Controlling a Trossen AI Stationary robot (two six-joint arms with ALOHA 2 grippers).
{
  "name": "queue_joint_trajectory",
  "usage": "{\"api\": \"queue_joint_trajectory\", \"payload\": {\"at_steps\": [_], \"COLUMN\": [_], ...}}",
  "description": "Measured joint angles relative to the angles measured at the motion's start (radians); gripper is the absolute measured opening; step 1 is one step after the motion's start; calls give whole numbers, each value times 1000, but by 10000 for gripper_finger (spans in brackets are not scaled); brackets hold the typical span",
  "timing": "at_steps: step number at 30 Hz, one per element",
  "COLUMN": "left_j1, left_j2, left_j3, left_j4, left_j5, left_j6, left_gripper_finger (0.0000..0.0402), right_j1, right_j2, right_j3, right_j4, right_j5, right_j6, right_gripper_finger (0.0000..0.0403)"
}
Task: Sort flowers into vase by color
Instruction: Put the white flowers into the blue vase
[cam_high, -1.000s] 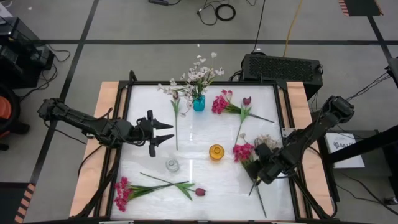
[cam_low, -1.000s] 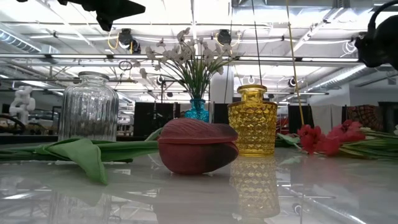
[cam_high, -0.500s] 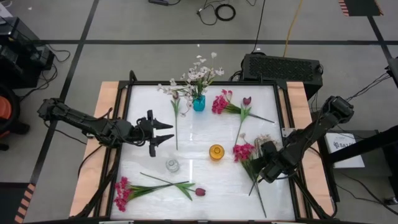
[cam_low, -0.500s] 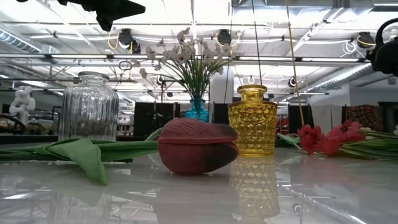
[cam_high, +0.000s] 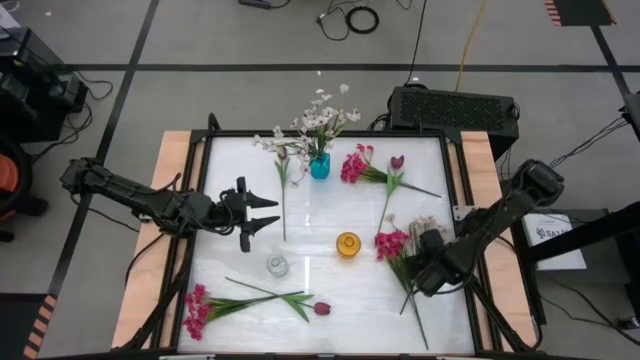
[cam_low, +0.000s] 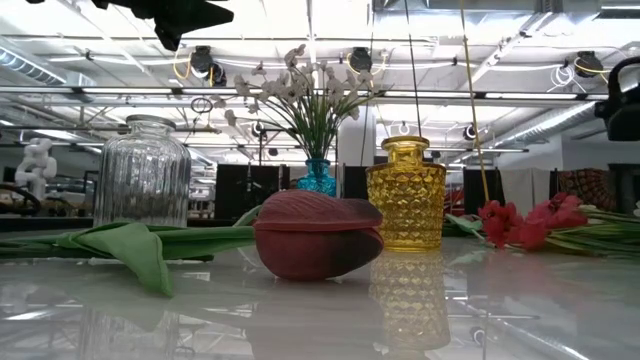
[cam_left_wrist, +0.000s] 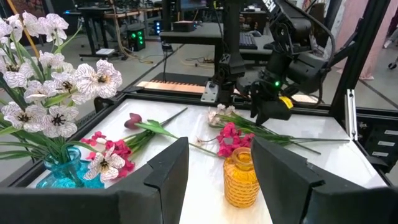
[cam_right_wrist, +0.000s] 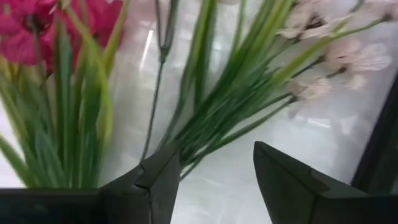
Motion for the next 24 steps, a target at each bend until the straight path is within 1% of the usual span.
{"api": "queue_joint_trajectory", "payload": {"at_steps": [4, 12, 20, 22, 24], "left_j1": [0, 0, 0, 0, 0], "left_j2": [0, 0, 0, 0, 0], "left_j3": [0, 0, 0, 0, 0], "left_j4": [-1, -13, -15, -15, -14], "left_j5": [0, 0, 0, 0, 0], "left_j6": [0, 0, 0, 0, 0], "left_gripper_finger": [180, 180, 180, 180, 180], "right_j1": [-17, -51, -91, -98, -98], "right_j2": [20, 63, 83, 83, 80], "right_j3": [0, 0, 0, 0, 0], "right_j4": [12, 63, 77, 71, 55], "right_j5": [0, 5, 7, 22, 58], "right_j6": [-31, -90, -176, -197, -202], "right_gripper_finger": [163, 97, 64, 48, 27]}}
